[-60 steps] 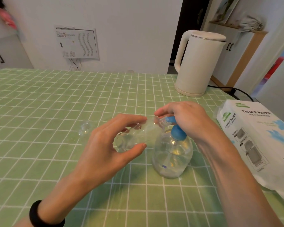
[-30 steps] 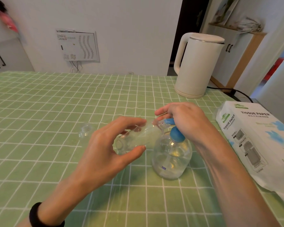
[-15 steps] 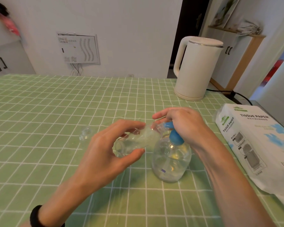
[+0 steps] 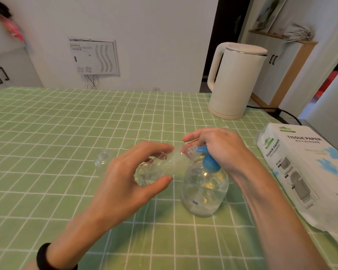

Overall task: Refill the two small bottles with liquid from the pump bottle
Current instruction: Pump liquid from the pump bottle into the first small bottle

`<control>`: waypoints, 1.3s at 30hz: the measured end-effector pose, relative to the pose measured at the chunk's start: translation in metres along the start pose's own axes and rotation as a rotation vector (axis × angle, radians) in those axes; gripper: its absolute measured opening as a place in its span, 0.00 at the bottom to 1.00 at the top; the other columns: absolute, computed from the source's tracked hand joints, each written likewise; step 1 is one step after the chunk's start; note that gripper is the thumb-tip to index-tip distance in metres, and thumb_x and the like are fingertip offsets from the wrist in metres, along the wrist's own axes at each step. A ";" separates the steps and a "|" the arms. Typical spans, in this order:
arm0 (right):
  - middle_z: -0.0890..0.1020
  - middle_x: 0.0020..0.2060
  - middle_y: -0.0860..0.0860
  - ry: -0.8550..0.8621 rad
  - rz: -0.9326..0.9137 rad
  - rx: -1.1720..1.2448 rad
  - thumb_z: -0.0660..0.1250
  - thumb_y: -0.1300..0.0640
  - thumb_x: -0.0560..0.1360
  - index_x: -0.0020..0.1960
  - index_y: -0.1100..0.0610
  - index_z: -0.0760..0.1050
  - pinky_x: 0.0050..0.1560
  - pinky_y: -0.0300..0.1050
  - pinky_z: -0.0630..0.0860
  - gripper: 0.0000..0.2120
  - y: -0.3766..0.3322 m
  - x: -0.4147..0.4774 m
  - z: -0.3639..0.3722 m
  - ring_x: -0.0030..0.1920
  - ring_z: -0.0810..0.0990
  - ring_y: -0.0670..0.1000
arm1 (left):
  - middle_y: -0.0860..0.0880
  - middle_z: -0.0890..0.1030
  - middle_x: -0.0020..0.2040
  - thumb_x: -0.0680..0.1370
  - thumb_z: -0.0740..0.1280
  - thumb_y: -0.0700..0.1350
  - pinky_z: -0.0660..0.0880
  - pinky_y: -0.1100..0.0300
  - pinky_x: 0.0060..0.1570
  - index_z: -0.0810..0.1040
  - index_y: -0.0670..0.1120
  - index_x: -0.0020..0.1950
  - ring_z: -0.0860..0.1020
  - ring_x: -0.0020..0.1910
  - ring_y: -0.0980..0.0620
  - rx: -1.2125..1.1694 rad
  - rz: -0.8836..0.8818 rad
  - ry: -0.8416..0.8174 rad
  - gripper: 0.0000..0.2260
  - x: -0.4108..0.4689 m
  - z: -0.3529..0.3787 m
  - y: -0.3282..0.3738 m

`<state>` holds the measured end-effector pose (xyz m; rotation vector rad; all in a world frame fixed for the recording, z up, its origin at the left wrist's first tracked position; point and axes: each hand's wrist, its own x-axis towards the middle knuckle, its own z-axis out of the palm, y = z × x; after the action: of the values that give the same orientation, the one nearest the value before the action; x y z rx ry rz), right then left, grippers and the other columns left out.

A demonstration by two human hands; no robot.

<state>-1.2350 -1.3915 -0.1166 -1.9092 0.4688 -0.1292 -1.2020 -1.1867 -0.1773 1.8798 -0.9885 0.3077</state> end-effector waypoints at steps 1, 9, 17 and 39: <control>0.87 0.36 0.40 0.008 0.000 -0.001 0.60 0.63 0.75 0.39 0.49 0.88 0.43 0.41 0.75 0.19 0.000 0.000 -0.001 0.35 0.82 0.34 | 0.58 0.85 0.59 0.73 0.78 0.46 0.79 0.61 0.57 0.82 0.49 0.66 0.83 0.59 0.57 -0.003 0.002 0.000 0.22 0.000 0.000 0.000; 0.88 0.37 0.42 0.051 -0.025 -0.008 0.59 0.61 0.77 0.42 0.49 0.87 0.42 0.38 0.71 0.19 -0.002 0.001 -0.003 0.36 0.80 0.31 | 0.58 0.85 0.59 0.72 0.78 0.45 0.79 0.60 0.57 0.82 0.49 0.66 0.83 0.59 0.57 0.004 0.014 0.012 0.22 0.002 -0.003 0.000; 0.88 0.38 0.43 0.008 0.004 -0.010 0.60 0.63 0.75 0.41 0.49 0.88 0.52 0.45 0.79 0.19 0.002 0.003 0.002 0.41 0.85 0.40 | 0.58 0.85 0.58 0.72 0.78 0.45 0.79 0.60 0.56 0.82 0.49 0.66 0.83 0.58 0.58 0.010 0.012 -0.003 0.22 0.001 -0.003 -0.001; 0.88 0.40 0.41 0.019 -0.048 -0.050 0.62 0.56 0.79 0.45 0.49 0.87 0.42 0.36 0.71 0.14 -0.002 0.002 -0.004 0.41 0.83 0.35 | 0.57 0.85 0.58 0.73 0.78 0.45 0.79 0.62 0.57 0.82 0.49 0.66 0.83 0.58 0.58 0.011 0.029 -0.004 0.22 0.002 -0.003 0.000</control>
<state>-1.2335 -1.3948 -0.1137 -1.9702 0.4425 -0.1692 -1.2001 -1.1854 -0.1747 1.8777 -1.0189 0.3268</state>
